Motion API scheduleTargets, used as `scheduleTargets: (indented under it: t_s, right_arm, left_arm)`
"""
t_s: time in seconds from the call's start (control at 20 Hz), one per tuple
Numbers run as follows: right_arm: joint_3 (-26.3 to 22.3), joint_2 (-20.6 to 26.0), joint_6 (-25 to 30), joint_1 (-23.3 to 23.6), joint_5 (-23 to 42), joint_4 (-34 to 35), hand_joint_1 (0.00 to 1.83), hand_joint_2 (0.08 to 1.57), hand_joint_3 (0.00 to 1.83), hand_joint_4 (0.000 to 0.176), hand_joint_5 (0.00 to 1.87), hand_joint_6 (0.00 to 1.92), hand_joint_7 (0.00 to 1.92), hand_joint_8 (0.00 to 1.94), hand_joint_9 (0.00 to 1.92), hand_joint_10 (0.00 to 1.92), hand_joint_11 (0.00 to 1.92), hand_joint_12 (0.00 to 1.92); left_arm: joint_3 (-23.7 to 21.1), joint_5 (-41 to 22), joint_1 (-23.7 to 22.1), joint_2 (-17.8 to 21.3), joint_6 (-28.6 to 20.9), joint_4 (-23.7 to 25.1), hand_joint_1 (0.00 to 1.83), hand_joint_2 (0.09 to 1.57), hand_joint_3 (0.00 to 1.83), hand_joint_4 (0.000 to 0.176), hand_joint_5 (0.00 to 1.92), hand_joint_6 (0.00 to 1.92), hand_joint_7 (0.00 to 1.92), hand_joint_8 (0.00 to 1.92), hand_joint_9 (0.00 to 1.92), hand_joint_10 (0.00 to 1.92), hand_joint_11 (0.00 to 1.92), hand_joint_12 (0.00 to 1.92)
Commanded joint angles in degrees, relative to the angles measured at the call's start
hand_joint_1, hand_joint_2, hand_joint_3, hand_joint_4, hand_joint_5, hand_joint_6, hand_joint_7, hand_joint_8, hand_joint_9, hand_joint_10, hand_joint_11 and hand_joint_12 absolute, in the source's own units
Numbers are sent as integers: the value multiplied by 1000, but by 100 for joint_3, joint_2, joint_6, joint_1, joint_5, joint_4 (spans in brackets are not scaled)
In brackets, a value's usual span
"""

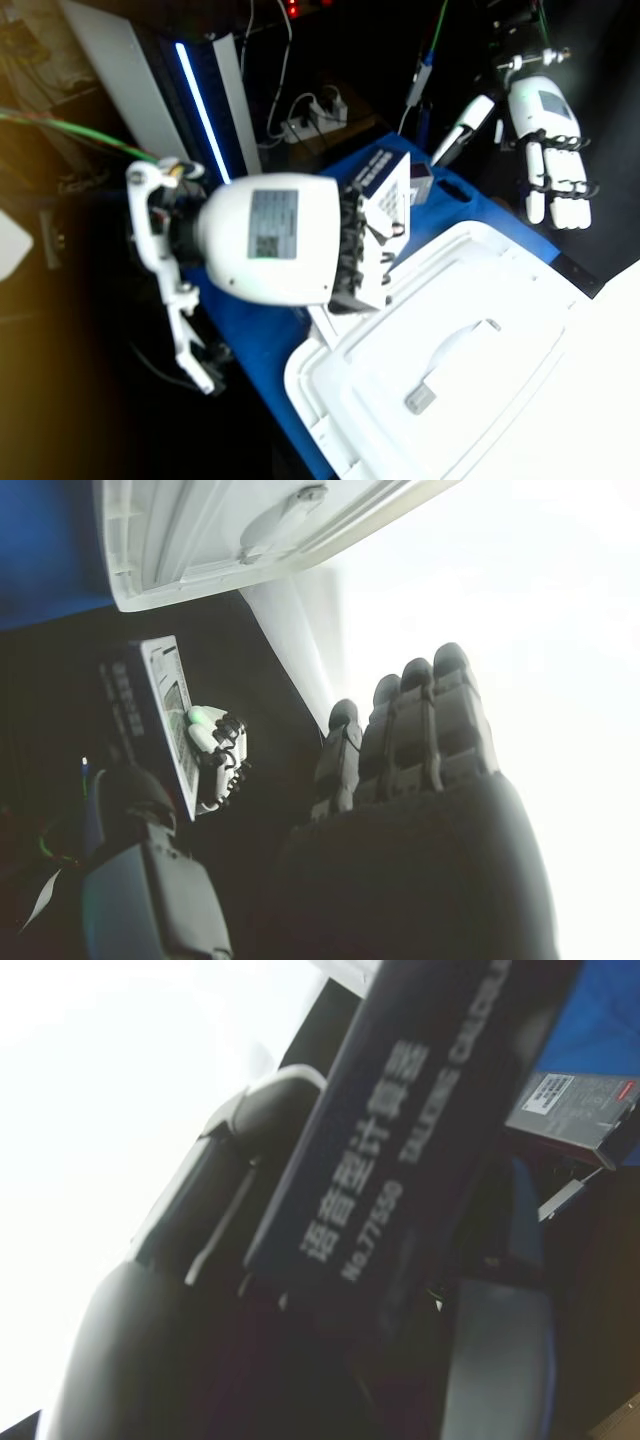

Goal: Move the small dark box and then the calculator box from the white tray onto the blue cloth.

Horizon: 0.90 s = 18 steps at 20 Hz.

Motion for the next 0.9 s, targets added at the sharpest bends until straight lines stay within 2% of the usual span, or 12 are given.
scheduleTargets:
  t_s: [0.0, 0.05, 0.15, 0.25, 0.3, 0.45, 0.5, 0.55, 0.65, 0.7, 0.8, 0.85]
  right_arm:
    - [-51, 30, 27, 55, 483, 211, 1136, 1150, 1, 0, 915, 1068, 1372, 197, 1216, 1029, 1050, 1515]
    - [-91, 53, 27, 55, 482, 173, 1138, 1148, 0, 0, 921, 1060, 1397, 187, 1224, 1057, 1058, 1538]
    - [-224, 175, 27, 45, 479, 80, 1137, 1156, 1, 0, 903, 1089, 1408, 191, 1205, 1092, 1068, 1559]
    - [-296, 244, 27, -26, 465, 35, 1145, 1143, 0, 0, 931, 1045, 1418, 204, 1208, 1134, 1071, 1608]
    - [-306, 249, 27, -77, 461, 31, 1141, 1149, 1, 0, 918, 1065, 1404, 206, 1176, 1181, 1024, 1649]
    - [-305, 249, 27, -215, 417, 21, 1139, 1153, 0, 0, 910, 1076, 1384, 224, 1155, 1203, 1039, 1623]
    - [-302, 249, 27, -270, 387, 21, 1151, 1122, 1, 0, 971, 980, 1431, 190, 1267, 1034, 1110, 1545]
    - [-281, 247, 27, -319, 314, 21, 1151, 1122, 1, 0, 971, 980, 1431, 190, 1267, 1034, 1110, 1545]
    - [-231, 204, 27, -414, 254, 21, 1150, 1133, 0, 0, 949, 1013, 1446, 159, 1236, 1162, 1064, 1685]
    - [-225, 186, 27, -453, 239, 21, 1146, 1144, 2, 0, 924, 1051, 1441, 156, 1193, 1188, 1003, 1678]
    - [-214, 147, 27, -517, 218, 21, 1143, 1150, 0, 0, 912, 1071, 1420, 155, 1151, 1211, 956, 1701]
    - [-202, 122, 27, -544, 195, 21, 1143, 1150, 0, 0, 912, 1071, 1399, 147, 1133, 1197, 939, 1695]
  left_arm:
    - [39, -531, -13, -48, -1, -214, 364, 837, 2, 161, 0, 0, 0, 0, 0, 0, 0, 0]
    - [48, -531, 0, -61, -1, -213, 352, 833, 0, 172, 0, 0, 0, 0, 0, 0, 0, 0]
    - [76, -533, 10, -107, -1, -213, 349, 856, 9, 137, 0, 0, 0, 0, 0, 0, 0, 0]
    - [86, -539, 14, -135, -1, -214, 322, 845, 3, 122, 0, 0, 0, 0, 0, 0, 0, 0]
    - [91, -539, 25, -145, -1, -215, 314, 834, 0, 135, 0, 0, 0, 0, 0, 0, 0, 0]
    - [92, -544, 52, -151, -4, -239, 312, 839, 1, 127, 0, 0, 0, 0, 0, 0, 0, 0]
    - [90, -559, 57, -151, -7, -262, 340, 820, 0, 137, 0, 0, 3, 1, 0, 0, 0, 0]
    - [89, -585, 75, -150, -10, -299, 340, 820, 0, 137, 0, 0, 3, 1, 0, 0, 0, 0]
    - [89, -598, 97, -150, -14, -336, 327, 820, 0, 133, 0, 0, 0, 0, 0, 0, 0, 0]
    - [83, -608, 100, -150, -16, -340, 327, 824, 0, 149, 0, 0, 0, 0, 0, 0, 0, 0]
    - [73, -643, 100, -147, -17, -352, 351, 816, 0, 157, 0, 0, 0, 0, 0, 0, 0, 0]
    - [71, -656, 100, -147, -18, -358, 353, 815, 0, 146, 0, 0, 0, 0, 0, 0, 0, 0]
